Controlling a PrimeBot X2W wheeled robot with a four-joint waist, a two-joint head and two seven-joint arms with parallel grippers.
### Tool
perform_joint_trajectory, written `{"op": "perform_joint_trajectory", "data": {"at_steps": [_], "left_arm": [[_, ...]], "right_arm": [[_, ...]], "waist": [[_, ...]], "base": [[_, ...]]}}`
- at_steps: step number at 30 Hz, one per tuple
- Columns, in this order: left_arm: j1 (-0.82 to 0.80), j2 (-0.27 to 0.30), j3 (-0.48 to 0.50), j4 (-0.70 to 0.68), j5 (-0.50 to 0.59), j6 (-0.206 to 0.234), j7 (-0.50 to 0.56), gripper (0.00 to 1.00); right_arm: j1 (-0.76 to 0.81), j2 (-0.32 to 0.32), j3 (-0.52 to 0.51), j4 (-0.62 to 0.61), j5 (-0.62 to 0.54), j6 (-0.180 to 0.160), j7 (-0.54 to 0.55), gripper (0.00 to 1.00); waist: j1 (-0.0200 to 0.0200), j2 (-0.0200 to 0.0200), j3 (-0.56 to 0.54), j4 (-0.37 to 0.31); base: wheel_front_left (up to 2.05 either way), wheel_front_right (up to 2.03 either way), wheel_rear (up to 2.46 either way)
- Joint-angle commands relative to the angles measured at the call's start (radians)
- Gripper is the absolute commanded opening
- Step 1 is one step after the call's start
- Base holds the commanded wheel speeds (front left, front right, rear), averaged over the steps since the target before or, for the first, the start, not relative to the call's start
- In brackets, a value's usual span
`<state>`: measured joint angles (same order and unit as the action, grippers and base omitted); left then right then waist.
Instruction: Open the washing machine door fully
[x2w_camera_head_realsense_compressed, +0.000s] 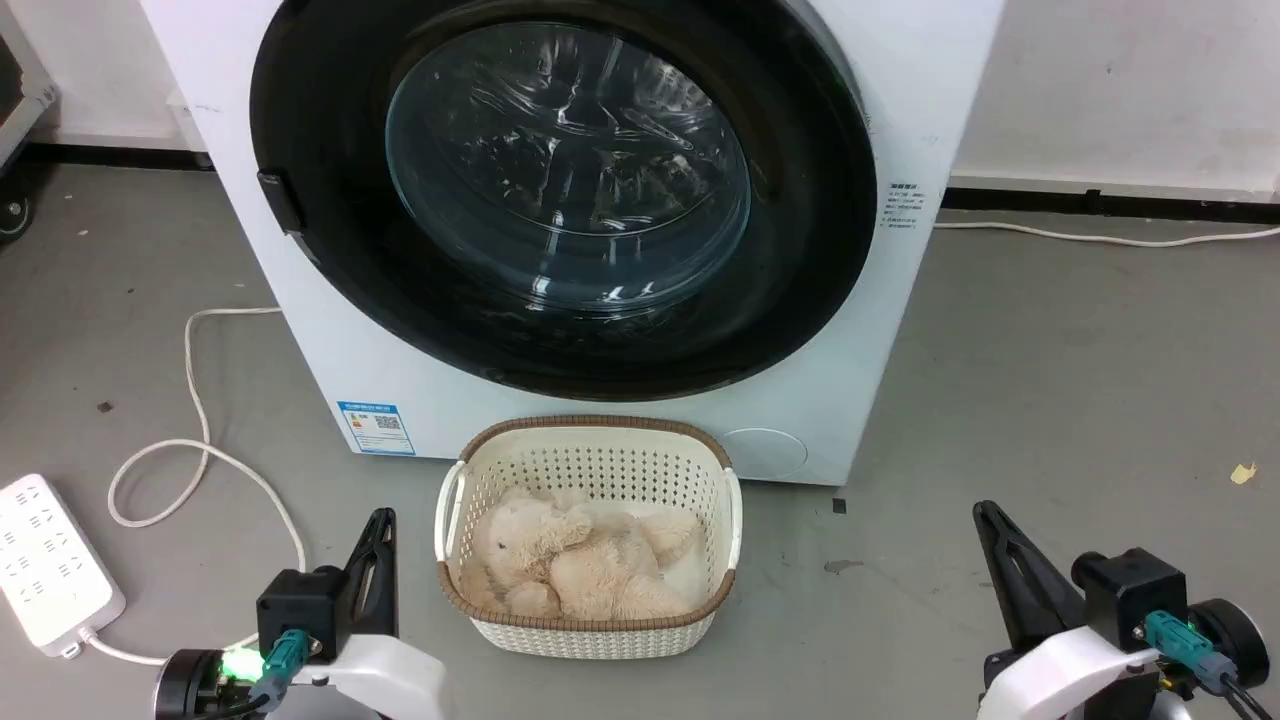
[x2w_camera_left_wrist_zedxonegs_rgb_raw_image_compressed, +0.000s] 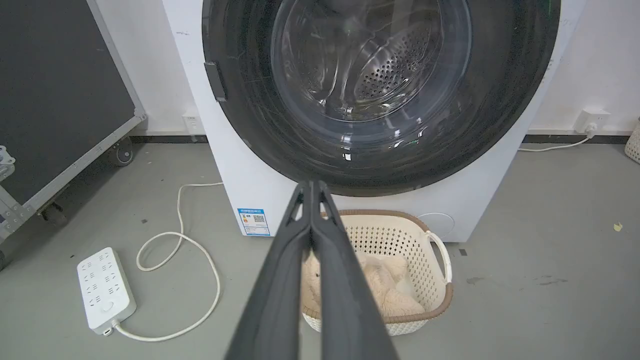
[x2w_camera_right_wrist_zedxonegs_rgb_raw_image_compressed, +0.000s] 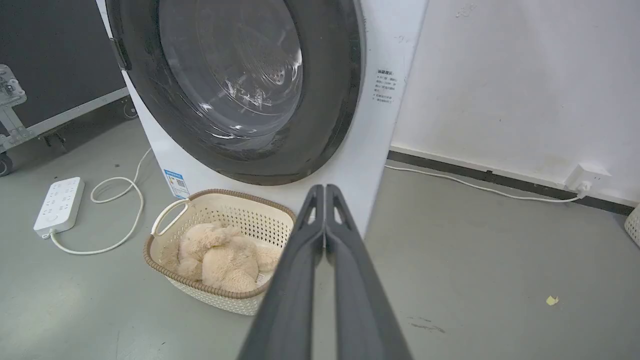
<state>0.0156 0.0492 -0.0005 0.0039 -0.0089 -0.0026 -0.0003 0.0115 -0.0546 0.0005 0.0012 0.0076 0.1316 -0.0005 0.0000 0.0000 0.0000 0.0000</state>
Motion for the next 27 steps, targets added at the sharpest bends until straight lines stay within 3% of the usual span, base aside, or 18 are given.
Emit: {"op": "perform_joint_trajectory", "data": {"at_steps": [1, 27], "left_arm": [[-0.016, 0.001, 0.0, -0.004, 0.009, 0.003, 0.0, 0.0], [-0.016, 0.001, 0.0, -0.004, 0.009, 0.003, 0.0, 0.0]], "right_arm": [[-0.011, 0.004, 0.0, -0.001, -0.008, -0.001, 0.0, 0.0], [-0.011, 0.004, 0.0, -0.001, -0.008, -0.001, 0.0, 0.0]], "waist": [[0.0, 0.0, 0.0, 0.0], [0.0, 0.0, 0.0, 0.0]], "base": [[0.0, 0.0, 0.0], [0.0, 0.0, 0.0]]}}
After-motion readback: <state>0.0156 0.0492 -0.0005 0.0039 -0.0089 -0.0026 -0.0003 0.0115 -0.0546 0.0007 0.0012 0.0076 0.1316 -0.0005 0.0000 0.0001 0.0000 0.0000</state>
